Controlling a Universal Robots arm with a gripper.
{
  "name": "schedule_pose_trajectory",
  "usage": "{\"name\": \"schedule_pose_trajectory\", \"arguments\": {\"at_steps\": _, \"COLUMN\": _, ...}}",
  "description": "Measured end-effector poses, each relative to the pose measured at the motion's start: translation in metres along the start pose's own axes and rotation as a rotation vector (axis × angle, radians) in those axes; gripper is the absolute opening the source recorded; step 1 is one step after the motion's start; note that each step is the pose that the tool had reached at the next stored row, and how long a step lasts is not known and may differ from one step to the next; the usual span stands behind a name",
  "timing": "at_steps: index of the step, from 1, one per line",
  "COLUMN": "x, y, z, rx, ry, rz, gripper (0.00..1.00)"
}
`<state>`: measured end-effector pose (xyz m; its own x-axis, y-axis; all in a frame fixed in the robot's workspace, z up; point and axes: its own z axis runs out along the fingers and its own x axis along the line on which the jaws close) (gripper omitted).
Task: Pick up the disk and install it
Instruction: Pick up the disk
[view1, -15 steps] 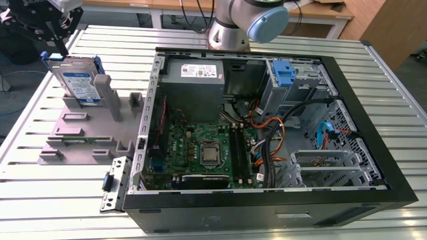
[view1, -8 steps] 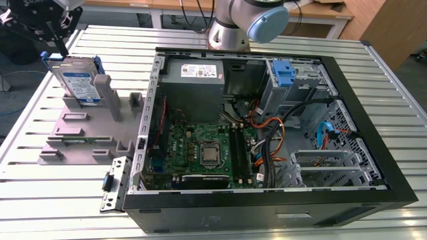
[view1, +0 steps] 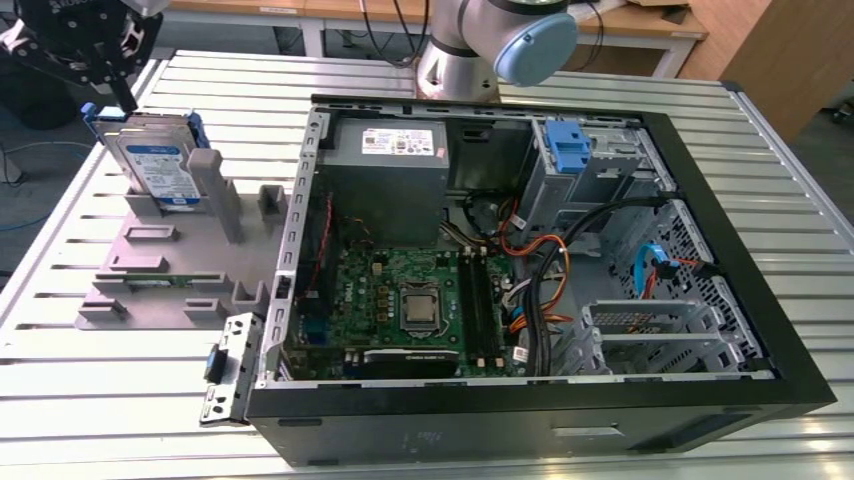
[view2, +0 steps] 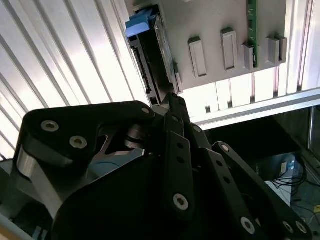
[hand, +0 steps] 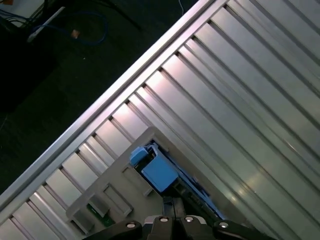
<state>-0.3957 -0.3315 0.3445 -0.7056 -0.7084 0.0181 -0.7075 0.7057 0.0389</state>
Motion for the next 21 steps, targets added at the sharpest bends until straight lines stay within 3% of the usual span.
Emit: {"name": "schedule_pose_trajectory", "arguments": {"at_steps": 21, "x": 0.0000, "y": 0.0000, "z": 0.0001, "rx": 0.0057, "ry": 0.0121, "rz": -0.312, "gripper": 0.11}}
